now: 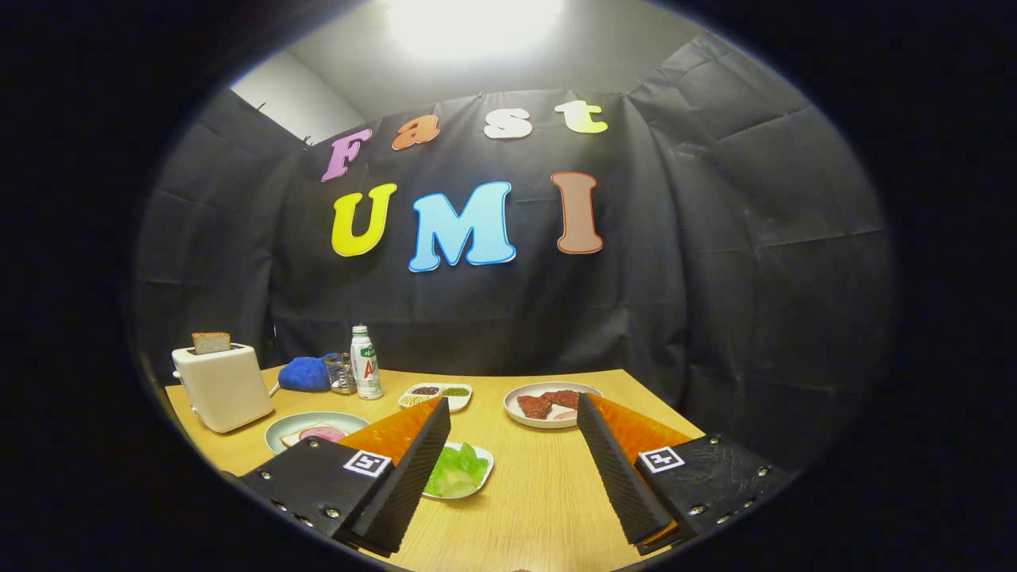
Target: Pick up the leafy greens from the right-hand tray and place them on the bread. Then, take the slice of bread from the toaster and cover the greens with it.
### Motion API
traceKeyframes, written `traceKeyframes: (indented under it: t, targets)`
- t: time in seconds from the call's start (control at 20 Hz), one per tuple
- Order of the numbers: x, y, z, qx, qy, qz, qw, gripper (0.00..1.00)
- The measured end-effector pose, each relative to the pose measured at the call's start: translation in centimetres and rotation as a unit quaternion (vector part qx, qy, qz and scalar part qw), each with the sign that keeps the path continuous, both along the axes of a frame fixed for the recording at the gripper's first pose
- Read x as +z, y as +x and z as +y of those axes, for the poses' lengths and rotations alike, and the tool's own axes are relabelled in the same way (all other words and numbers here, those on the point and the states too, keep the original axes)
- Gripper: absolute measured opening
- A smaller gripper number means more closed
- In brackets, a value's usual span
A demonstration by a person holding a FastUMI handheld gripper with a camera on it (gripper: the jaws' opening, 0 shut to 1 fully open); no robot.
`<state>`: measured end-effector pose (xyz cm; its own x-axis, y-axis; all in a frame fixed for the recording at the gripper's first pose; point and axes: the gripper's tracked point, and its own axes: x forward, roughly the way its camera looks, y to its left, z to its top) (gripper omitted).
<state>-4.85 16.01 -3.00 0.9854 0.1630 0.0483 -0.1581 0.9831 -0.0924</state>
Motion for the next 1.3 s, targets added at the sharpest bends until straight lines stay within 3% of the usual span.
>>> traceKeyframes:
  t: [0.35, 0.5, 0.75, 0.8, 0.9, 1.0, 1.05, 1.15, 1.3]
  targets:
    - [-6.0, 2.2, 3.1, 0.016, -0.053, 0.086, 0.995, 0.98]
    - [-8.6, 3.1, 4.4, 0.027, -0.045, 0.131, 0.990, 0.98]
    - [-11.2, 4.4, 4.8, 0.014, -0.044, 0.168, 0.985, 0.96]
    - [-11.7, 4.5, 4.9, 0.014, -0.042, 0.175, 0.984, 0.87]
    - [-12.3, 5.1, 4.4, 0.002, -0.043, 0.188, 0.981, 0.56]
    - [-13.4, 4.6, 5.6, 0.029, -0.030, 0.219, 0.975, 0.25]
    - [-13.8, 4.9, 5.8, 0.034, -0.035, 0.223, 0.974, 0.25]
    - [-13.0, 4.4, 5.3, 0.033, -0.024, 0.224, 0.974, 0.02]
    - [-12.7, 4.7, 6.1, 0.049, -0.026, 0.205, 0.977, 0.02]
